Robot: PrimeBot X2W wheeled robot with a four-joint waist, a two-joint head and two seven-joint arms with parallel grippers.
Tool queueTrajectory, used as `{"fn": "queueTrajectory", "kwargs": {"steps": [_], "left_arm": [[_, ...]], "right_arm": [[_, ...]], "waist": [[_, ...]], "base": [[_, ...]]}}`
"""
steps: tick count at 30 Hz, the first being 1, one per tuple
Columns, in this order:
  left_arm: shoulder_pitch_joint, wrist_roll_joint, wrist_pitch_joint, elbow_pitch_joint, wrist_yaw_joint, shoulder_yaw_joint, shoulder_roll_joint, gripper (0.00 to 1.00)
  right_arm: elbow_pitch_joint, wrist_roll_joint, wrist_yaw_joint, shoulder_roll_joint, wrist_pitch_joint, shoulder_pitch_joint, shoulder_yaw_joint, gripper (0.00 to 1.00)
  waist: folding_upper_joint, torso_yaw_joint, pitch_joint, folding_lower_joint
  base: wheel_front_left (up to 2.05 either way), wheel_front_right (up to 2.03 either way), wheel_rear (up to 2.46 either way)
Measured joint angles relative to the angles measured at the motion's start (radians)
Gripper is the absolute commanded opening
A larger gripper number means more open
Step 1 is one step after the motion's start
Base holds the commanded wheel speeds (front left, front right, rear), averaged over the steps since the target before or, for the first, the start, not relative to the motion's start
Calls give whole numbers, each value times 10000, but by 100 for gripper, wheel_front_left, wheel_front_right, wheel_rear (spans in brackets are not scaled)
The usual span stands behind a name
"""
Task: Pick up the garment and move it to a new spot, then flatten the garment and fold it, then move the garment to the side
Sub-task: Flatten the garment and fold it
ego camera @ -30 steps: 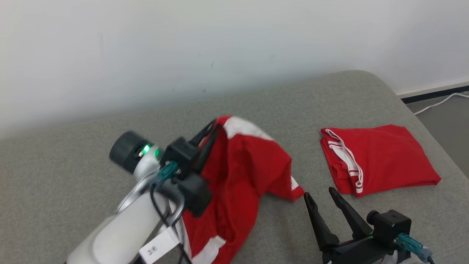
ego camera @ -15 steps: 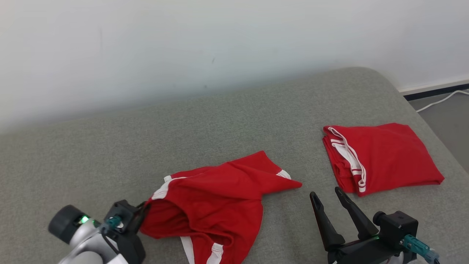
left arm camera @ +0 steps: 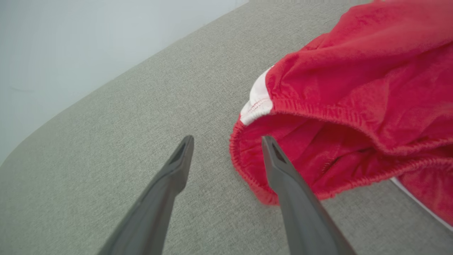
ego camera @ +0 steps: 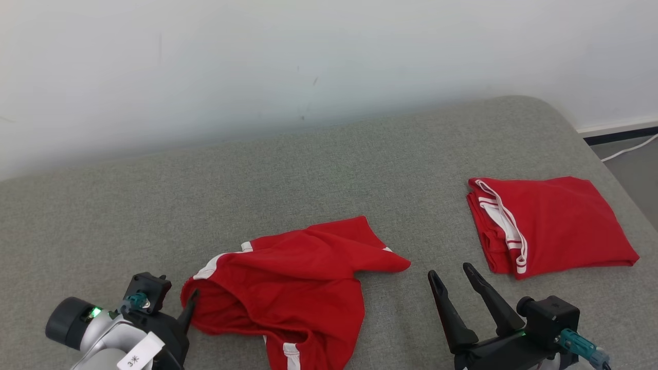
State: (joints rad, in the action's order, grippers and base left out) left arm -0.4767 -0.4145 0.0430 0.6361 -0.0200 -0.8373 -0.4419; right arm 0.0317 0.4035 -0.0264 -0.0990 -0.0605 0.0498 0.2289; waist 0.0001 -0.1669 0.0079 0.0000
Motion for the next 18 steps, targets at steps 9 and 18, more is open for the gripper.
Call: {"fn": "queueTrajectory", "kwargs": {"steps": [9, 18], "left_arm": [[-17, -345, 105, -430, -443, 477, 199, 100], [-61, 100, -25, -1515, -226, -437, 922, 100]], "right_arm": [[-56, 0, 0, -2, -2, 4, -21, 100], [-100, 0, 0, 2, -2, 10, 2, 100]], "waist": [[0, 86, -57, 0], [0, 212, -184, 0]], "base": [[0, 0, 0], [0, 0, 0]]}}
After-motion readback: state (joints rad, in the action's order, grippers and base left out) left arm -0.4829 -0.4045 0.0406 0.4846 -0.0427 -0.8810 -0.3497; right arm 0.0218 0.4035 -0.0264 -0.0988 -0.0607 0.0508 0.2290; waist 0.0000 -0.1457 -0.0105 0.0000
